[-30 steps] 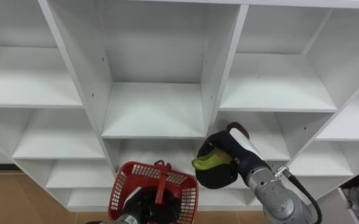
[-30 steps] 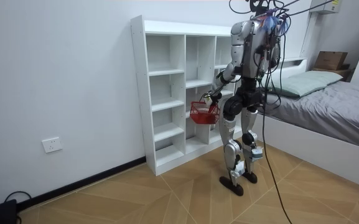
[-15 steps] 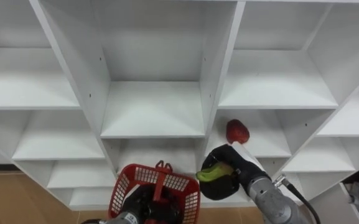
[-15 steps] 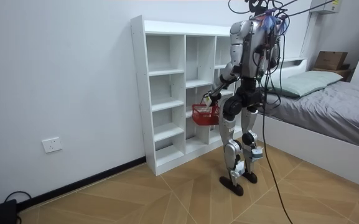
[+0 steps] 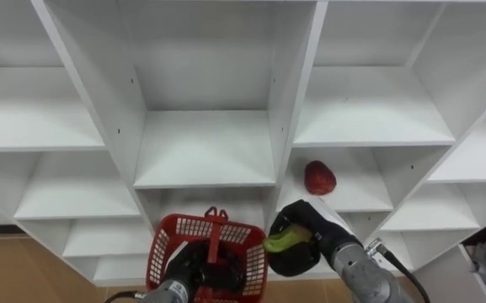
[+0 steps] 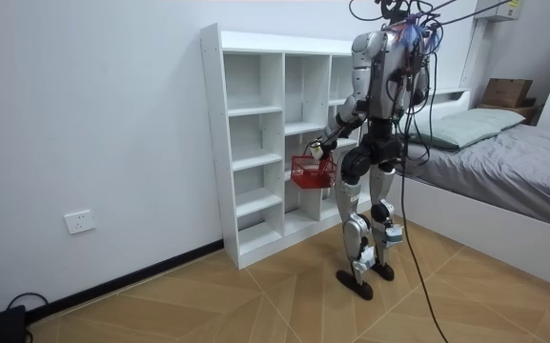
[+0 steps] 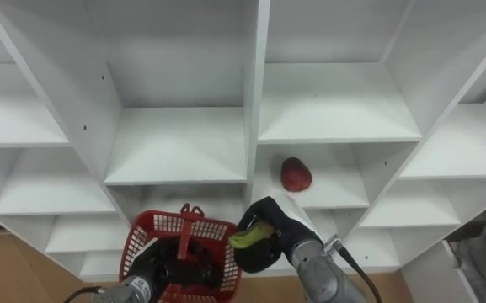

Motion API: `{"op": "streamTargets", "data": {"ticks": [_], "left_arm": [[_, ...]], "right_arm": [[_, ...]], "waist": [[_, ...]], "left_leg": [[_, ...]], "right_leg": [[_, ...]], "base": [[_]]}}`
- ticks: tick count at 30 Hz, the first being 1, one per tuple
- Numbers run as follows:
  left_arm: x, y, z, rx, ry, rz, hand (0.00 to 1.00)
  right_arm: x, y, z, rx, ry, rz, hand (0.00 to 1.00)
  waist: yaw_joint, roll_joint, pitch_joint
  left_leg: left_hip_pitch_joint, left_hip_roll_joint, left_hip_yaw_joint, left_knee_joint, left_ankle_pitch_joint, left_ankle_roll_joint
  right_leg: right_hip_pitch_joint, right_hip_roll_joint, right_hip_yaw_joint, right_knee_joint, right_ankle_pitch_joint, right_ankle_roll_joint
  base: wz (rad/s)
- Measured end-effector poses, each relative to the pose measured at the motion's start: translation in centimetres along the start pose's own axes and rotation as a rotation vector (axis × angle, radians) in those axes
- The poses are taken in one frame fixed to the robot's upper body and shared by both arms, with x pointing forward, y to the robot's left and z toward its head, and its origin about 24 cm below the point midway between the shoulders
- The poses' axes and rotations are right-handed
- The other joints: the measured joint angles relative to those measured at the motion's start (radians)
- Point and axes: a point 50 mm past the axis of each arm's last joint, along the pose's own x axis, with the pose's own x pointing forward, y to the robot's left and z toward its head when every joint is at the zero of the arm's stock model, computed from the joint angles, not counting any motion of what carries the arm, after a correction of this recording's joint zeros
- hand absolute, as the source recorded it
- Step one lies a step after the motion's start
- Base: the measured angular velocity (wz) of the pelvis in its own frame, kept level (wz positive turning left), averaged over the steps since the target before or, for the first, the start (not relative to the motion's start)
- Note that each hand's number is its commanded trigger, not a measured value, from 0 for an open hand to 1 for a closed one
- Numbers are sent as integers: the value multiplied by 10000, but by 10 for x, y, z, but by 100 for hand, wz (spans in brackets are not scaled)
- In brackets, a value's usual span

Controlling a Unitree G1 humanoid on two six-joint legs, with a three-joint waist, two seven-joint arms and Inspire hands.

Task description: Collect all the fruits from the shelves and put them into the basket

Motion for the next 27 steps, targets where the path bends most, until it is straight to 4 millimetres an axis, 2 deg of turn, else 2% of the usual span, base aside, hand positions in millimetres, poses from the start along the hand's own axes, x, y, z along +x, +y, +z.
{"op": "streamTargets", "data": {"ticks": [12, 20, 27], "left_arm": [[0, -6, -2, -24, 96, -292, 100], [0, -13, -4, 183, 184, -520, 100], [0, -13, -6, 162, 348, -526, 100]], "right_arm": [[1, 2, 2, 115, -98, 134, 100], [1, 10, 7, -311, -204, 446, 100], [3, 14, 11, -444, -159, 870, 100]], "waist": [[50, 11, 13], [273, 83, 61], [327, 84, 56]], "left_leg": [[8, -1, 0, -2, 0, 0], [-18, -2, 7, -24, 0, 0], [-13, -1, 8, -35, 1, 0]], "right_leg": [[3, -1, 3, 7, 0, 0], [7, 1, 42, 7, 0, 1], [8, 15, 117, 9, 0, 1]], "base": [[0], [0], [0]]}}
